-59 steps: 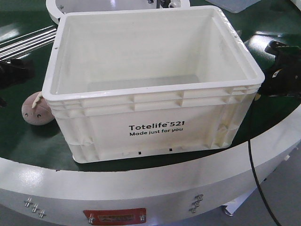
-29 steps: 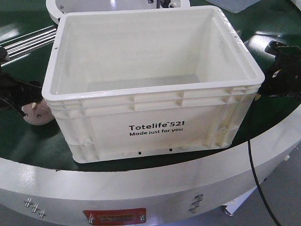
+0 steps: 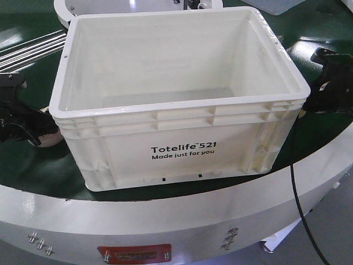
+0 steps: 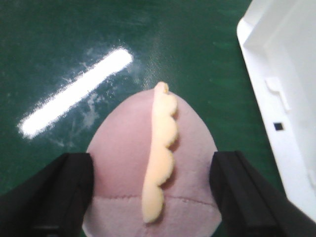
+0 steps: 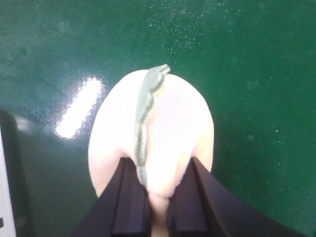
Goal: Place moving items into box and shelve
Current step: 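Close right gripper on peach plush and left gripper on pink plush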
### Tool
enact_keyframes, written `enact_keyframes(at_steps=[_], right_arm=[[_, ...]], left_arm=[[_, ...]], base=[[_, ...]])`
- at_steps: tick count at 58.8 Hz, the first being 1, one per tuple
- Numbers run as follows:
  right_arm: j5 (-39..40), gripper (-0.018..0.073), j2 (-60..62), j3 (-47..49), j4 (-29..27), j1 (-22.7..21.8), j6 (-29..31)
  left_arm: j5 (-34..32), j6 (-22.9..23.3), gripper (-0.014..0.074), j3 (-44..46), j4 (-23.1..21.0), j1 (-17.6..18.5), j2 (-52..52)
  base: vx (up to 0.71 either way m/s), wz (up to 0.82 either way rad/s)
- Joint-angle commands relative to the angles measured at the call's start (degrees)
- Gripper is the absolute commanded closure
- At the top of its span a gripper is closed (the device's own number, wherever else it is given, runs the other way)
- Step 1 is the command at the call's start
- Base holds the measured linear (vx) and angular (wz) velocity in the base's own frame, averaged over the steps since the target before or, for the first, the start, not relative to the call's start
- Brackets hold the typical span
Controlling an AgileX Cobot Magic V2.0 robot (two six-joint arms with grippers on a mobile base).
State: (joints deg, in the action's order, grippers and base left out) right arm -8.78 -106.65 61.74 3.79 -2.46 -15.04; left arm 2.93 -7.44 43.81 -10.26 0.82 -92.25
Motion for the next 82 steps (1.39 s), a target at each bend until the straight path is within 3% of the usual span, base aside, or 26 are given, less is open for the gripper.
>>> enact_keyframes(at_steps=[1,8,14,28,49,67,82], right_arm=[[3.36,0.0575,2.40,1.65,0.70,-0.23,0.24],[3.36,0.0575,2.40,1.65,0.70,-0.23,0.24],[3.36,0.0575,2.40,1.65,0.70,-0.23,0.24],[3.41,0.0575,2.40,1.65,0.70,-0.23,0.24],[4.99,0.0573,3.84,1.65,2.63,-0.23,0.24],[6.35,0.0572,9.93,1.65,6.80,-0.28,0.24],[7.09,0.0572,16.07,1.65,6.99,-0.28,0.24]], left_arm=[[-3.70,0.23,0.0011,1.54,0.00,-0.05,0.57],[-3.71,0.33,0.0056,1.54,-0.11,-0.05,-0.31],[-3.71,0.68,0.0157,1.54,-0.62,0.01,-0.68],[-3.51,0.74,0.0619,1.54,-0.61,0.01,-0.95],[-10.57,0.74,0.0619,1.54,-0.48,0.01,1.44],[-15.58,0.74,0.0617,1.54,-0.48,0.01,7.30],[-20.18,0.69,0.0617,1.54,-0.48,0.01,13.11]], base=[[0.00,0.00],[0.00,0.00],[0.00,0.00],[0.00,0.00],[0.00,0.00],[0.00,0.00],[0.00,0.00]])
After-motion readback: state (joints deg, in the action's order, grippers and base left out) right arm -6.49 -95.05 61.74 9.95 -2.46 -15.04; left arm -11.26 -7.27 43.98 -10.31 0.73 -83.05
